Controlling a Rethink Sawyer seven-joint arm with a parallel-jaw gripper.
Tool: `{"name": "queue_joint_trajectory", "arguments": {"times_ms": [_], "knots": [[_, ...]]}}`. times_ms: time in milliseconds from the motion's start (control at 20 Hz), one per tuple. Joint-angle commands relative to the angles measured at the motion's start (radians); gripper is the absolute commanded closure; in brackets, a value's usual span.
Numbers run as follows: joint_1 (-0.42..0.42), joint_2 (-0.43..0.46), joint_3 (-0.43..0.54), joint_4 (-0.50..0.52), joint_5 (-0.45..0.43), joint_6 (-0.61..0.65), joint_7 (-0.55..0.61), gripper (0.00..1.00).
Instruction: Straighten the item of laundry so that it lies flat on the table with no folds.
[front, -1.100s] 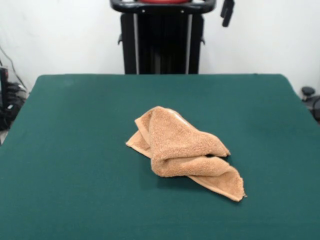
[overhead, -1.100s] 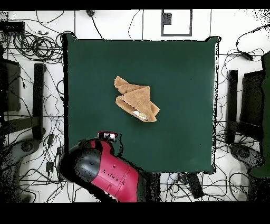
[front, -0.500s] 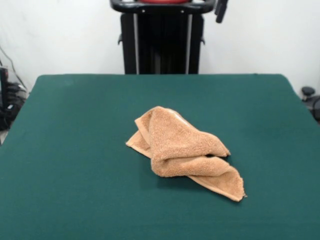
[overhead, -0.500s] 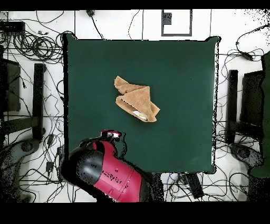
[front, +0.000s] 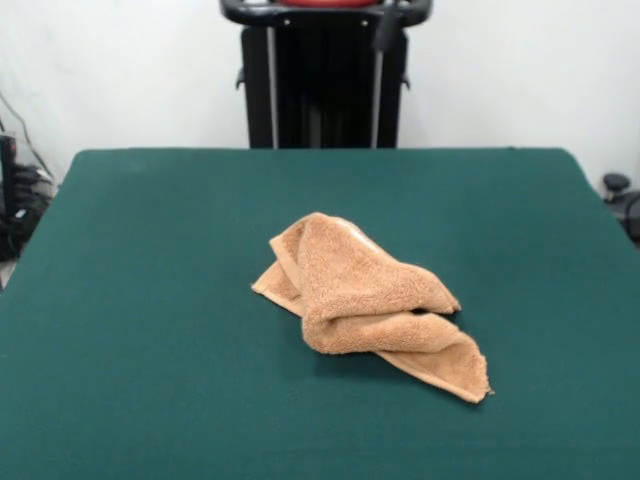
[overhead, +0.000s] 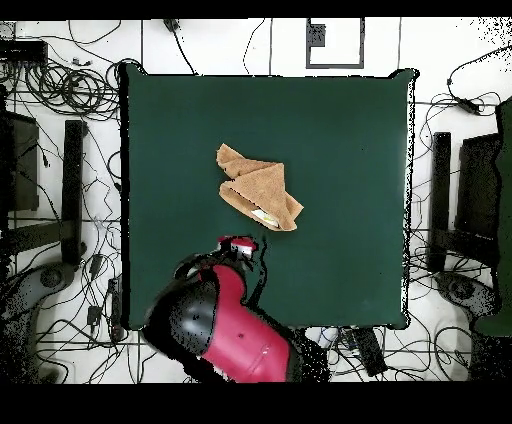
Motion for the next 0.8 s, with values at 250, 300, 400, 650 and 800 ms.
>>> {"name": "queue_joint_trajectory", "arguments": {"times_ms": [250,300,400,650,800], "knots": [[-0.169,0.067,0.181,0.183,-0.030,-0.271,0.141,0.00],[-0.171,0.063,0.175,0.183,-0.037,-0.278,0.129,0.00],[-0.215,0.052,0.206,0.202,-0.060,-0.329,0.109,0.00],[-0.132,0.114,0.125,0.167,-0.002,-0.278,0.138,0.00],[-0.073,0.139,0.070,0.148,0.024,-0.233,0.156,0.00]]}}
